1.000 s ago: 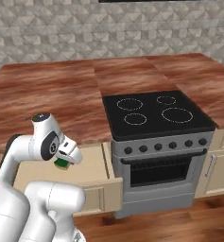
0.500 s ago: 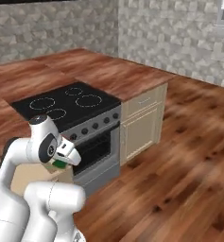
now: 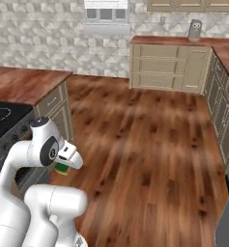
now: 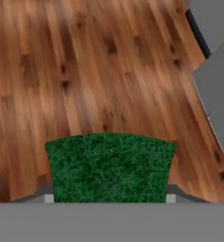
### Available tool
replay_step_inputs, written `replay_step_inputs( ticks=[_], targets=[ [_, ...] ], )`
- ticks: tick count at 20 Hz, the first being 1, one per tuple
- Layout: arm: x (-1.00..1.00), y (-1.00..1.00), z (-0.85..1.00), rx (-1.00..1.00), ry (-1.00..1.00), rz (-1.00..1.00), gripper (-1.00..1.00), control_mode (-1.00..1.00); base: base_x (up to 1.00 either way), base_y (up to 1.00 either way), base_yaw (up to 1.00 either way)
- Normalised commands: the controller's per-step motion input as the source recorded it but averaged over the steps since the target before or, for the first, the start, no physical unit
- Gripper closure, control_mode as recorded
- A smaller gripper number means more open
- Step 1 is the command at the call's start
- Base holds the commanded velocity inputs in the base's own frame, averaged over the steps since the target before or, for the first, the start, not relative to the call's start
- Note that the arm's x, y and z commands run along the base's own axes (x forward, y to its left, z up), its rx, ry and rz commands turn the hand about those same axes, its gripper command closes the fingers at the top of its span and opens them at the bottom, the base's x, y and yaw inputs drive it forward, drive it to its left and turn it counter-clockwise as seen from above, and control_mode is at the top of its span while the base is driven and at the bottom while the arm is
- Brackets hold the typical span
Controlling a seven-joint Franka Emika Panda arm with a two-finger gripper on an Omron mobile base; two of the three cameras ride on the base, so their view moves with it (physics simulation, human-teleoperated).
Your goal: Restock the sink supplies by placing the sponge and soap dispenser on the counter and next to the sink. Make sure the soap dispenser is upright.
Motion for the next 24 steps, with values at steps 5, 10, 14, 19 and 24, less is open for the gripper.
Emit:
replay_step_inputs(
  ticks=[5, 10, 14, 19, 24],
  targets=[
    [0.0, 0.0, 0.0, 0.0, 0.0, 0.0, 1.0, 1.0, 0.61, -0.2, -0.74],
    [0.0, 0.0, 0.0, 0.0, 0.0, 0.0, 1.0, 1.0, 0.91, -0.01, -0.65],
    [0.0, 0.0, 0.0, 0.0, 0.0, 0.0, 1.0, 1.0, 1.0, 0.17, -0.6],
    [0.0, 0.0, 0.0, 0.0, 0.0, 0.0, 1.0, 1.0, 1.0, 0.34, -0.59],
    [0.0, 0.0, 0.0, 0.0, 0.0, 0.0, 1.0, 1.0, 1.0, 0.44, -0.59]
  ],
)
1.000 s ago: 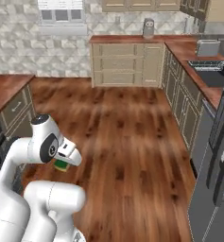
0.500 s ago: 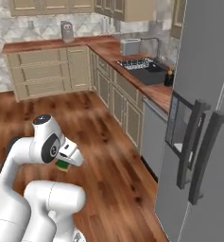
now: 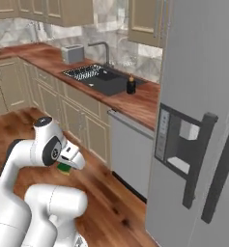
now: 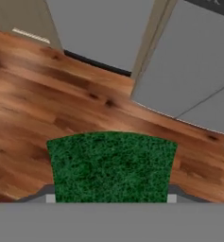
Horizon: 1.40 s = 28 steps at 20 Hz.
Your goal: Restock the sink supplies by placing the sponge and soap dispenser on the counter and next to the sink. Make sure the soap dispenser is upright.
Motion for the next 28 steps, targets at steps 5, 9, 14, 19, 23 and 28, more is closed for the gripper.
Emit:
replay_step_inputs(
  ticks=[5, 9, 14, 19, 23, 28],
  targets=[
    [0.0, 0.0, 0.0, 0.0, 0.0, 0.0, 1.0, 1.0, 1.0, 0.71, -0.6],
    [0.0, 0.0, 0.0, 0.0, 0.0, 0.0, 1.0, 1.0, 1.0, 0.88, -0.6],
    [0.0, 0.0, 0.0, 0.0, 0.0, 0.0, 1.0, 1.0, 0.97, 0.98, -0.54],
    [0.0, 0.0, 0.0, 0.0, 0.0, 0.0, 1.0, 1.0, 0.82, 1.0, -0.42],
    [0.0, 0.0, 0.0, 0.0, 0.0, 0.0, 1.0, 1.0, 0.38, 1.0, -0.18],
    [0.0, 0.0, 0.0, 0.0, 0.0, 0.0, 1.0, 1.0, 0.32, 1.0, -0.07]
  ],
)
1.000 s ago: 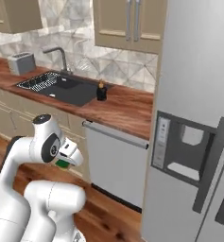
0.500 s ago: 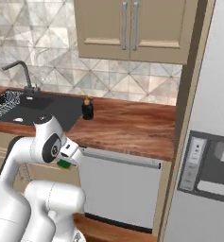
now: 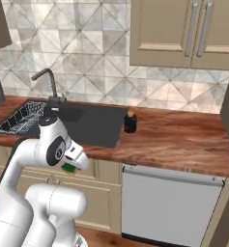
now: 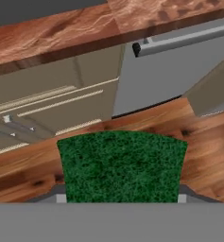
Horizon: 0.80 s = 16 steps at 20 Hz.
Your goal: Restock the sink supplies by placing the sponge and soap dispenser on the counter and next to the sink. Make sure the soap dispenser is upright.
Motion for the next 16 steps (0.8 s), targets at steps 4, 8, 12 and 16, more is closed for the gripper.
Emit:
replay_step_inputs(
  ticks=[4, 8, 12, 16],
  targets=[
    [0.0, 0.0, 0.0, 0.0, 0.0, 0.0, 1.0, 1.0, 0.29, 1.0, -0.04],
    [0.0, 0.0, 0.0, 0.0, 0.0, 0.0, 1.0, 1.0, 0.41, 1.0, -0.05],
    [0.0, 0.0, 0.0, 0.0, 0.0, 0.0, 1.0, 1.0, 0.51, 1.0, -0.05],
    [0.0, 0.0, 0.0, 0.0, 0.0, 0.0, 1.0, 1.0, 0.64, 1.0, -0.03]
  ],
)
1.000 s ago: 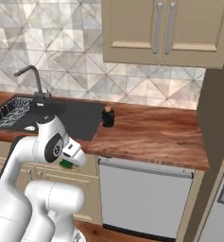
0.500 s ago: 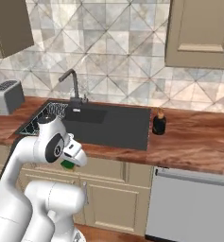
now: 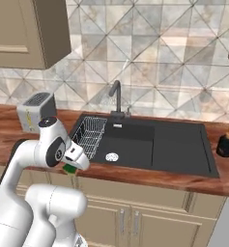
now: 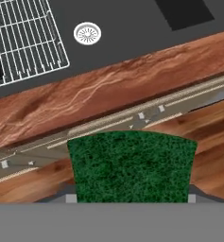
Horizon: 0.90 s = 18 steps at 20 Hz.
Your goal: Restock the sink supplies by placing the sponge and soap dispenser on the counter and next to the sink. Make sure the soap dispenser is upright.
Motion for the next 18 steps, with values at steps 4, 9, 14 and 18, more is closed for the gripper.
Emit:
replay_step_inputs(
  ticks=[4, 9, 14, 18],
  targets=[
    [0.0, 0.0, 0.0, 0.0, 0.0, 0.0, 1.0, 1.0, 0.32, 1.0, -0.01],
    [0.0, 0.0, 0.0, 0.0, 0.0, 0.0, 1.0, 1.0, 0.37, 0.83, 0.0],
    [0.75, -0.03, -0.09, 0.01, 0.14, 0.0, 1.0, -1.0, 0.12, 0.03, 0.0],
    [0.83, -0.45, -0.22, 0.05, 0.18, 0.0, 1.0, -1.0, 0.0, 0.0, 0.0]
  ],
)
